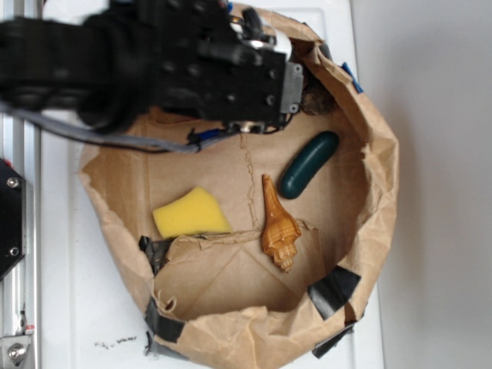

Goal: Grab the red paper.

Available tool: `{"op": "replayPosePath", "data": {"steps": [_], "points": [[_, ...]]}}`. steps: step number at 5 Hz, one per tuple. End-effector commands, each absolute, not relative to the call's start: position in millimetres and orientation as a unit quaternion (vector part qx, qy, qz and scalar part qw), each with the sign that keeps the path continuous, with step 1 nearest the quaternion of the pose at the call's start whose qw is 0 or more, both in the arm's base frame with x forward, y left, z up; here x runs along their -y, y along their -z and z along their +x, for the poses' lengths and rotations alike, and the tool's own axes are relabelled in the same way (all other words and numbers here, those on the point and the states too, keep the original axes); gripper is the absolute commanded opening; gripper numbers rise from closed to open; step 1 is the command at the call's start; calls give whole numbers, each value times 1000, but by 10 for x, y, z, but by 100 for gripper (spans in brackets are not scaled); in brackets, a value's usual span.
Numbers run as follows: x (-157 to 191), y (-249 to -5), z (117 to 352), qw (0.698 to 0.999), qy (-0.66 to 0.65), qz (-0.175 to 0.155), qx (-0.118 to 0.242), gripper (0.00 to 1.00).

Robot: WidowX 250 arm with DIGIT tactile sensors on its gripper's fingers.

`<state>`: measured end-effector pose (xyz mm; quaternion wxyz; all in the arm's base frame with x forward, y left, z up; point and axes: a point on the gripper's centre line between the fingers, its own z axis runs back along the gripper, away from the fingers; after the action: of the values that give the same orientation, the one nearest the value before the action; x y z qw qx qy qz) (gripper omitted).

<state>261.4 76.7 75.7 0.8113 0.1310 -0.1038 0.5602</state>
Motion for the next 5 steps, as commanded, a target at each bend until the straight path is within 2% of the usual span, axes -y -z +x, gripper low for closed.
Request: {"op": "replayPosePath", "data": {"steps": [1, 2, 3, 4, 5], "points": [[-415, -1416, 2373, 929, -346, 60, 117, 0], [-497, -1617, 2339, 953, -300, 43, 25, 0], [-487, -1853, 2352, 972, -233, 19, -32, 0], [-447, -1925, 2377, 980, -187, 11, -67, 0], [-399, -1902, 2419, 980, -193, -4, -44, 0]]}}
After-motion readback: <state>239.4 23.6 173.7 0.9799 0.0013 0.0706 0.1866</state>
